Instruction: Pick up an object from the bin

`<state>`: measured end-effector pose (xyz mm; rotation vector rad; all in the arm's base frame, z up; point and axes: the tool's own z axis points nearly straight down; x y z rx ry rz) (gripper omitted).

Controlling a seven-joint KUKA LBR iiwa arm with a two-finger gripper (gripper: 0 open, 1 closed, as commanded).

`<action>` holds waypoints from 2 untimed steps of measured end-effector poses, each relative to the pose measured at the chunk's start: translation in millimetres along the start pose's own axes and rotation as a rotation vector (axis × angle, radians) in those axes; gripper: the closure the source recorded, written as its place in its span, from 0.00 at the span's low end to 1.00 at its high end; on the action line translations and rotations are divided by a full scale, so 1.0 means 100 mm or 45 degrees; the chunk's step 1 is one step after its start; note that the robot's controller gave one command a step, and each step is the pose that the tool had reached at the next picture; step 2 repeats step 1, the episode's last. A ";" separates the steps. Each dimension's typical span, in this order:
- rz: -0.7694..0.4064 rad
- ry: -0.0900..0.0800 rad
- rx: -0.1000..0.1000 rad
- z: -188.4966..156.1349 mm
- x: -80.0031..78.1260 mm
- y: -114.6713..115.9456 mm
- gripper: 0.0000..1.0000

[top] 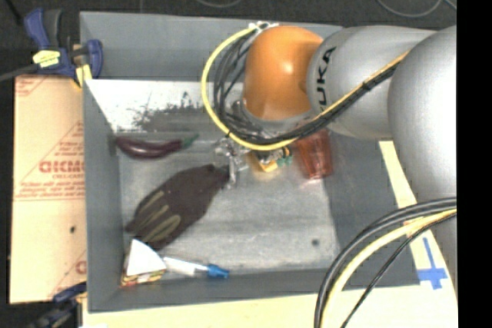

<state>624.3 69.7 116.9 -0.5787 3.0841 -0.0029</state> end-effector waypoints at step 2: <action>-0.085 -0.026 0.008 -0.31 -0.03 -0.21 1.00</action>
Offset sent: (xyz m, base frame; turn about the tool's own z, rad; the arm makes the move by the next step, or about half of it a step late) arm 0.0039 -0.0046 0.0928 -0.0211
